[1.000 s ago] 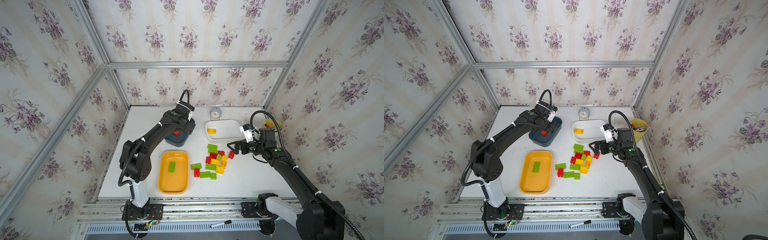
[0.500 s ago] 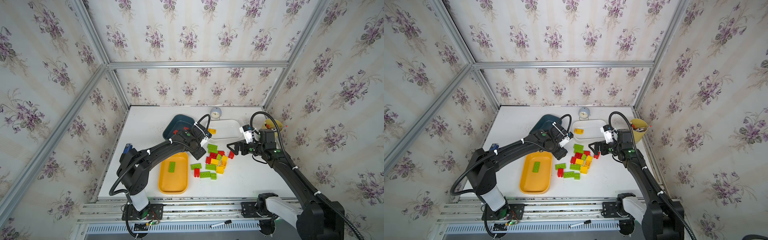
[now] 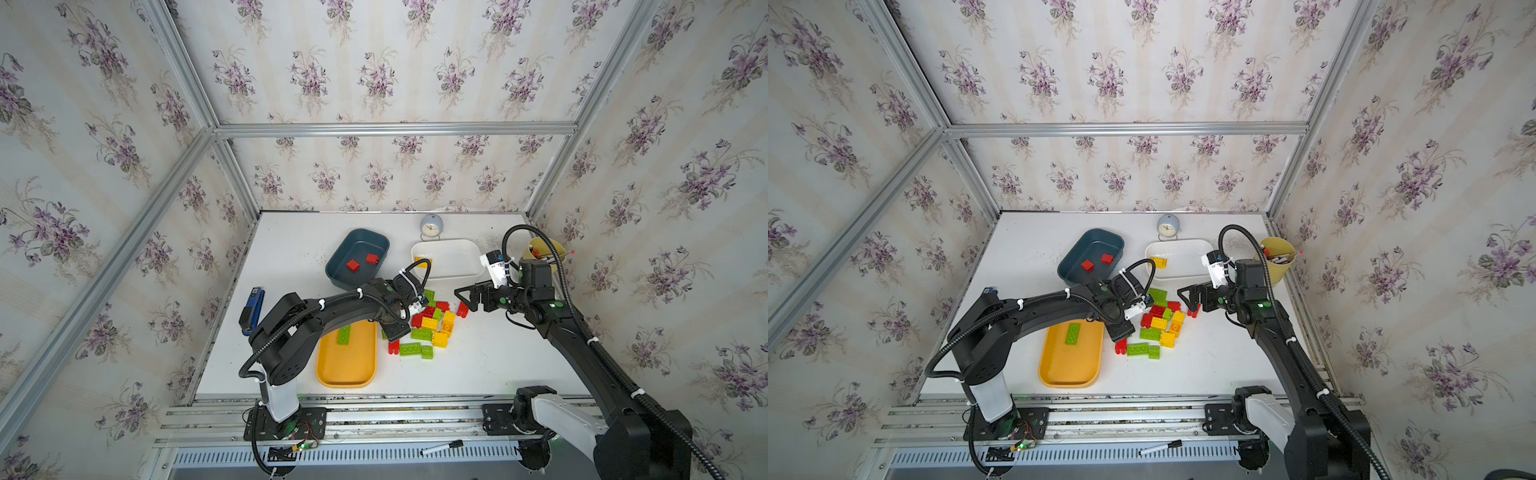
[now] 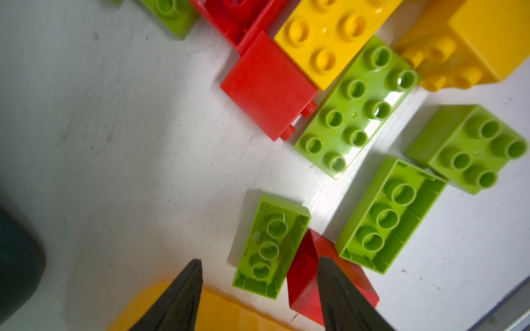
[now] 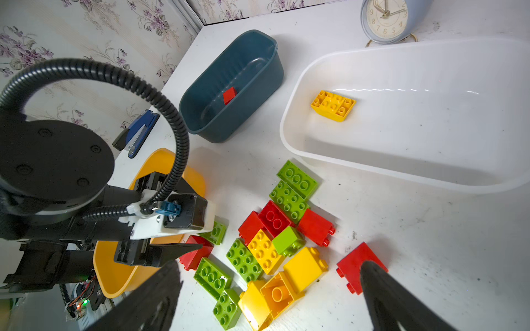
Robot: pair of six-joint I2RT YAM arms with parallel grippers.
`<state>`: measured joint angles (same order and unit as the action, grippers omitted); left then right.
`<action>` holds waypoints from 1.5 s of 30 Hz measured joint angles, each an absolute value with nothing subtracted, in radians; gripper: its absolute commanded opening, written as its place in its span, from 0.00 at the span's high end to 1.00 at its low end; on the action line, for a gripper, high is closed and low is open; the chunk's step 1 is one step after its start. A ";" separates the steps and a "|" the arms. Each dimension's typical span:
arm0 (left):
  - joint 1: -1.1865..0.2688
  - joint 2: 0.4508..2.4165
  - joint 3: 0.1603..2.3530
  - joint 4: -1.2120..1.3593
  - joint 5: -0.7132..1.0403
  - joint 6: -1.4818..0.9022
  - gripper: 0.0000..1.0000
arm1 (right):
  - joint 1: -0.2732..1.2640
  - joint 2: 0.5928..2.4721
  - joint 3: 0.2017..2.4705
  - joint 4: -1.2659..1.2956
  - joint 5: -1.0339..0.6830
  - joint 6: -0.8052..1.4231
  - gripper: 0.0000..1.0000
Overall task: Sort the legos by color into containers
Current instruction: 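Move the left gripper back to the pile and grasp a lime-green brick, then carry the lime-green brick onto the yellow tray and release it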
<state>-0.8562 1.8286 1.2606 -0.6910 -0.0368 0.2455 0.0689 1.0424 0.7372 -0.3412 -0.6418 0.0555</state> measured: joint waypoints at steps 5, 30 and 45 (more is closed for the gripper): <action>-0.860 1.857 1.256 -0.677 -0.052 0.252 0.33 | 0.068 1.042 0.737 -0.345 -0.642 0.056 0.00; -0.868 1.909 1.248 -0.686 -0.076 0.276 0.68 | 0.069 1.055 0.738 -0.345 -0.642 0.056 0.00; -0.854 1.842 1.423 -0.761 -0.070 0.245 0.70 | 0.069 1.063 0.739 -0.345 -0.646 0.056 0.00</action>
<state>-0.8536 1.8420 1.4227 -0.7609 -0.0696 0.2447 0.0689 1.0630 0.7395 -0.3450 -0.6456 0.0555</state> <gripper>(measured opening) 0.341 0.997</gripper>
